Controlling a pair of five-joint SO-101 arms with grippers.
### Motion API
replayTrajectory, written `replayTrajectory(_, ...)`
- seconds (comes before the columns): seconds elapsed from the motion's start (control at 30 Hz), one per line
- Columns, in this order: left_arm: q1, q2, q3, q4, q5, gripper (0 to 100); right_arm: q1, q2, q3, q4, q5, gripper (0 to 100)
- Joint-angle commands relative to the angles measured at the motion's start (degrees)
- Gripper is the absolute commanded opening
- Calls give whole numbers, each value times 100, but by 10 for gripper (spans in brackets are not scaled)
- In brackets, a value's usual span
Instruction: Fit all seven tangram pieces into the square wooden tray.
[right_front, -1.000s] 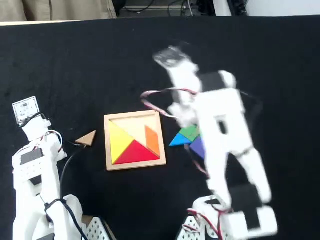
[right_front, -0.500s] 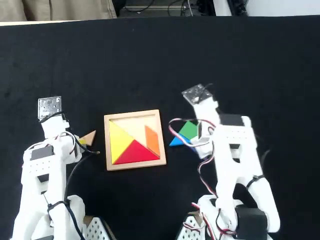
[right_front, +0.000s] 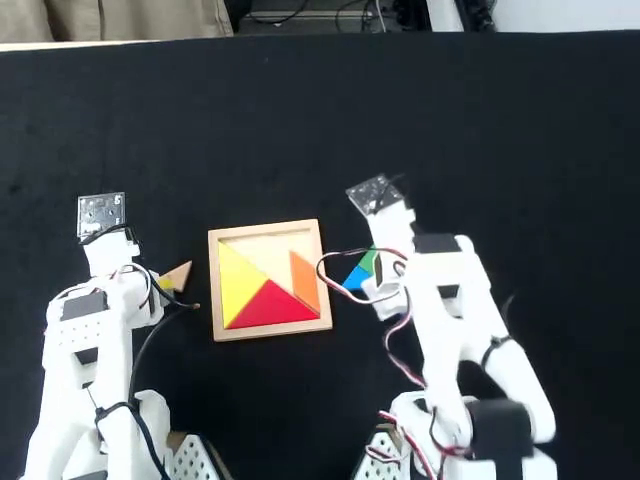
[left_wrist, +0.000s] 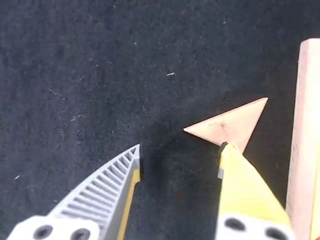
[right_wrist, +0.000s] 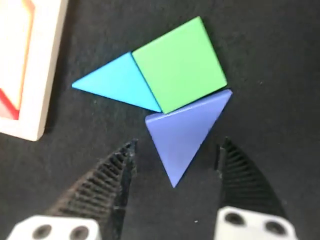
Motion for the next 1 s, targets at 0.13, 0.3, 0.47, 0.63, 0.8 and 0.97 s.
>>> replayTrajectory(0.13, 75, -114, -66, 35, -44, 253, -316, -4, -171, -44, 193, 248)
replayTrajectory(0.3, 75, -114, -66, 35, -44, 253, -369, -558, -119, -44, 202, 247)
replayTrajectory(0.47, 84, -114, -66, 35, -44, 253, -598, -576, 31, -35, 176, 247)
replayTrajectory(0.63, 84, -114, -66, 35, -44, 253, -765, -567, 84, -79, 158, 247)
replayTrajectory(0.8, 84, -114, -66, 35, -44, 253, -527, -523, 92, -70, 167, 247)
replayTrajectory(0.97, 84, -114, -66, 35, -44, 253, -299, -136, 75, -97, 202, 247)
